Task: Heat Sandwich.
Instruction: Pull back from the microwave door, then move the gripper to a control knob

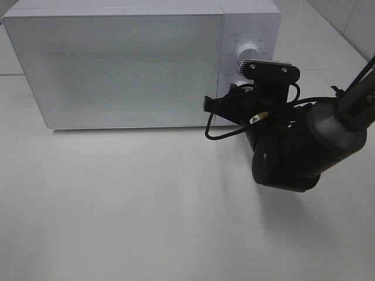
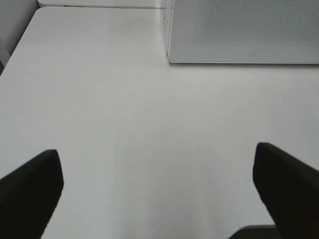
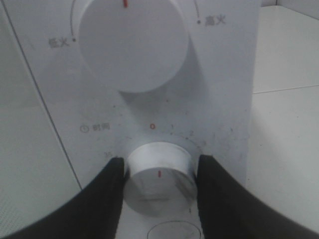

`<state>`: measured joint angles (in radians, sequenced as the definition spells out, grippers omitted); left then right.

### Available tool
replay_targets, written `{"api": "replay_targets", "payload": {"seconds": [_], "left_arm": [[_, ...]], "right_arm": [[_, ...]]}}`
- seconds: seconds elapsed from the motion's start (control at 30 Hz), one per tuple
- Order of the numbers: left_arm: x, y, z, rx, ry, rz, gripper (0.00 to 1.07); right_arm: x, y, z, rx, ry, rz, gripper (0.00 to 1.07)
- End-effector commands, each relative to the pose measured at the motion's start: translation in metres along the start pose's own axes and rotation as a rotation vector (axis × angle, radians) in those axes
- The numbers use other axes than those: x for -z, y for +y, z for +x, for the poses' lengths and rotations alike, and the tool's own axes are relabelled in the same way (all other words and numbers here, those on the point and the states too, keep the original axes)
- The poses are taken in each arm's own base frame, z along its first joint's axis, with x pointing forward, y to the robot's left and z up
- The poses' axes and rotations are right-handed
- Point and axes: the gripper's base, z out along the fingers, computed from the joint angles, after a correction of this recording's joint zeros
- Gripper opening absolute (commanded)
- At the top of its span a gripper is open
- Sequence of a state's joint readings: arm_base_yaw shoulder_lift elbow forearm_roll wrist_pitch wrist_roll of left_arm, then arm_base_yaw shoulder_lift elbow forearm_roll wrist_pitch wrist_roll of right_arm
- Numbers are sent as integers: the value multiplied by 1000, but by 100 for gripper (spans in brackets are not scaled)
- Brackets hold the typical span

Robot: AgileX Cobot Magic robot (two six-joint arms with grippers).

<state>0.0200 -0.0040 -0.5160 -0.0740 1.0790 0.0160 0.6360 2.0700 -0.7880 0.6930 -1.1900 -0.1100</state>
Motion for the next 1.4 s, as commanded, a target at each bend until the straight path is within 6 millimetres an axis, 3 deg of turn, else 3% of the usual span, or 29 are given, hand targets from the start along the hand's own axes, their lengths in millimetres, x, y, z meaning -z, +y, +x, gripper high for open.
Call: {"api": "replay_targets", "payload": {"seconds": [0.03,1.4], "left_arm": [[3,-1,2,4,-35,7,98],[3,-1,2,4,-35,7,98]], "right_arm": [[-1,5,-7,-72,-49,-34,12],[0,10,-13,-1410,-37,-164,13]]}}
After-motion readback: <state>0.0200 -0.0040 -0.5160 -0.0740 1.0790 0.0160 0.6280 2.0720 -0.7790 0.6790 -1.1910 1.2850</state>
